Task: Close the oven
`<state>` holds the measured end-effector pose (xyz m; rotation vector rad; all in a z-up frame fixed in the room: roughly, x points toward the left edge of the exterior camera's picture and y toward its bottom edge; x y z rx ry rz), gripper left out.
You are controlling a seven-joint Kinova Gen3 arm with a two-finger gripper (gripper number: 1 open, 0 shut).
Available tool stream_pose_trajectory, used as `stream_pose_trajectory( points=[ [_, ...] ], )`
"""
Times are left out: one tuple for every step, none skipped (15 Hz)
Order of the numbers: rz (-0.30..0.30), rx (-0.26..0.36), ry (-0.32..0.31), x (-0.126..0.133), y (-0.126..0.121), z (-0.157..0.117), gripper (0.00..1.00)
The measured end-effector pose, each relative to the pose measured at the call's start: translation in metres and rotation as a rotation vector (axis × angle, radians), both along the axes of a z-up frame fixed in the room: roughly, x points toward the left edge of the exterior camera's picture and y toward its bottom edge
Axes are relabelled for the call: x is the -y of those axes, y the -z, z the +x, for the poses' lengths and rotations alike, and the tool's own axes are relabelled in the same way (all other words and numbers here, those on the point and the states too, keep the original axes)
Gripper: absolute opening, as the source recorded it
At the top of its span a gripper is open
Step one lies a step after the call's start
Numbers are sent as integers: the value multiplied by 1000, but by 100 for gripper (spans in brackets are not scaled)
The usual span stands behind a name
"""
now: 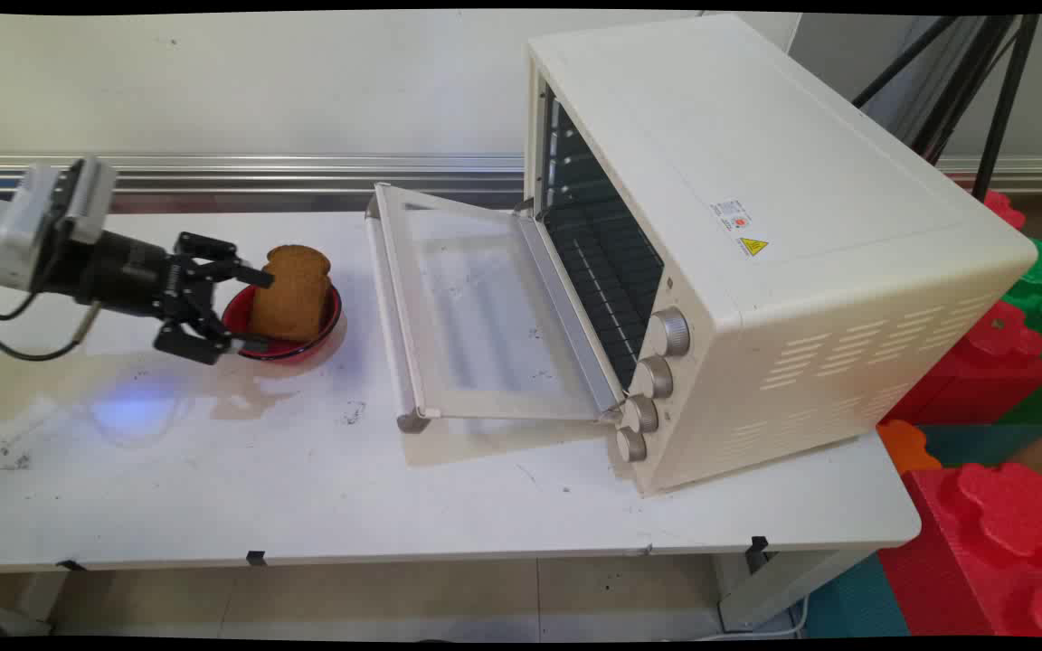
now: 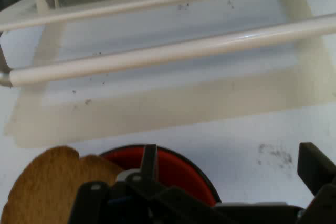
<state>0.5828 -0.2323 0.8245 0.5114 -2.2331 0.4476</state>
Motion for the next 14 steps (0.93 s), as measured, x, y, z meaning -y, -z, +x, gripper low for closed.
stream_pose_trajectory(
  points=[
    [-2,-1,-2,3,2,-4,100],
    [-4,-1,-4,7,5,-9,100],
    [-6,-2,-7,11,8,-14,100],
    [-6,-3,-9,17,12,-21,100],
    [-7,-5,-11,21,15,-26,100],
    [-8,-6,-14,26,19,-32,100],
    [-8,-8,-17,31,23,-37,100],
    [-8,-9,-21,35,26,-42,100],
    [-9,-10,-24,37,29,-45,100],
    [-9,-11,-28,42,33,-51,100],
    [-9,-12,-30,46,36,-56,100],
    [-9,-12,-32,49,39,-59,100],
    [-8,-12,-33,53,42,-65,100],
    [-7,-12,-35,57,46,-70,100]
  ],
)
